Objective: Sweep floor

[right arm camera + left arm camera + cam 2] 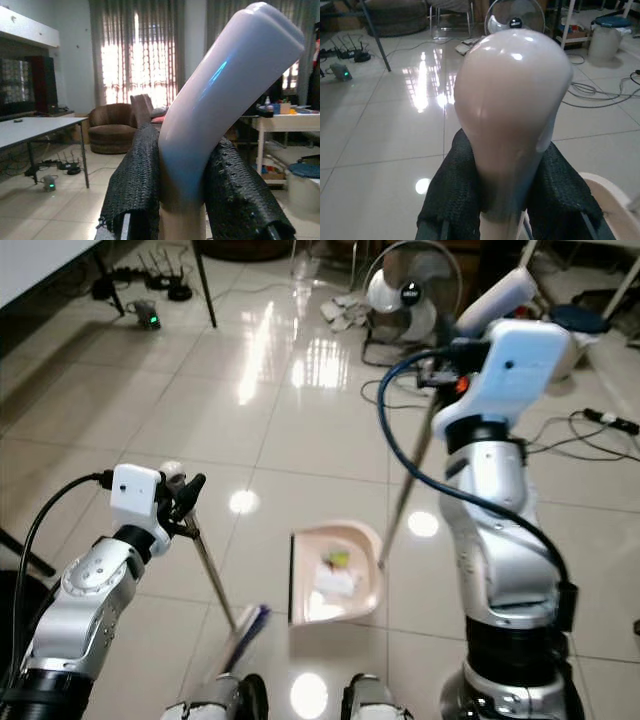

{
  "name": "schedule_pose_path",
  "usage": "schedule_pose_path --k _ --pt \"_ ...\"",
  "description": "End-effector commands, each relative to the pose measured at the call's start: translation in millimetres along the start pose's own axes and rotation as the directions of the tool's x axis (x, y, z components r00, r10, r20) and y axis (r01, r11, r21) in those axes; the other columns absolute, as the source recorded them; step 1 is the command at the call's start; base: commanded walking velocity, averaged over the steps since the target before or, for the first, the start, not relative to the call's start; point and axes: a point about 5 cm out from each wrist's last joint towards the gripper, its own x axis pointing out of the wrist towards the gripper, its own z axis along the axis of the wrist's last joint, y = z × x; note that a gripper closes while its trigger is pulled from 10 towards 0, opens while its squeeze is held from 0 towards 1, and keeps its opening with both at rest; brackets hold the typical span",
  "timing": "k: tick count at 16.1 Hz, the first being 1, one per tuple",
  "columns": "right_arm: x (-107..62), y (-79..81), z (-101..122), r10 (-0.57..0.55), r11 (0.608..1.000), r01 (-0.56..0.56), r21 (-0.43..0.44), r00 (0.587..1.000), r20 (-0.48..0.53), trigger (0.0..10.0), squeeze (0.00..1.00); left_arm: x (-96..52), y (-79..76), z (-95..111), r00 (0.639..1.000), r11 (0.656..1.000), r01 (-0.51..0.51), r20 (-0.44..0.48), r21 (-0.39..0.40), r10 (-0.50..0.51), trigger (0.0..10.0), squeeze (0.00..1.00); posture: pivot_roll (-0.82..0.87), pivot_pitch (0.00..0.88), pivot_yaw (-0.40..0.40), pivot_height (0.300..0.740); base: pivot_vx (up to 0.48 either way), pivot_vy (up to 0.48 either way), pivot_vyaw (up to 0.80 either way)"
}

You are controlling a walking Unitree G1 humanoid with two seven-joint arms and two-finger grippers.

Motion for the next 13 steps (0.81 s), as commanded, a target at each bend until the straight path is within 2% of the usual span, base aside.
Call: schedule_pose_path --k 1,5,7,8,10,13 --pt "-6.1 -5.5 17.0 -0.021 1.0 0.02 0.021 0.999 0.041 10.0 0.0 -2.5 -2.7 11.4 0.999 0.999 0.023 0.025 0.028 -0.023 10.0 0.0 -0.14 0.068 0.028 0.74 0.0 0.0 0.0" --pt "-19.7 -9.6 19.8 -0.031 0.999 0.031 0.028 0.999 -0.013 10.0 0.0 -4.9 -18.9 20.4 0.995 0.996 0.091 0.042 0.008 -0.092 10.0 0.0 -0.14 0.076 0.041 0.74 0.0 0.0 0.0" --pt "-22.9 -9.3 19.2 -0.046 0.996 0.048 0.072 0.999 -0.028 10.0 0.0 -3.7 -27.6 22.4 0.99 0.991 0.131 0.051 0.021 -0.132 10.0 0.0 -0.15 0.077 0.046 0.74 0.0 0.0 0.0" --pt "-23.1 -7.8 21.2 -0.042 0.996 0.044 0.076 0.999 -0.028 10.0 0.0 -2.8 -29.3 23.9 0.989 0.99 0.141 0.047 0.003 -0.141 10.0 0.0 -0.15 0.077 0.048 0.74 0.0 0.0 0.0" --pt "-22.6 -5.7 25.1 -0.036 0.995 0.038 0.088 0.999 -0.025 10.0 0.0 -0.9 -29.5 26.1 0.988 0.989 0.148 0.048 0.009 -0.148 10.0 0.0 -0.16 0.074 0.047 0.74 0.0 0.0 -0.8" --pt "-22.6 -8.0 27.4 -0.044 0.995 0.047 0.092 0.999 -0.031 10.0 0.0 1.0 -24.5 27.2 0.99 0.991 0.13 0.047 0.016 -0.131 10.0 0.0 -0.15 0.079 0.042 0.74 0.0 0.0 -0.37"
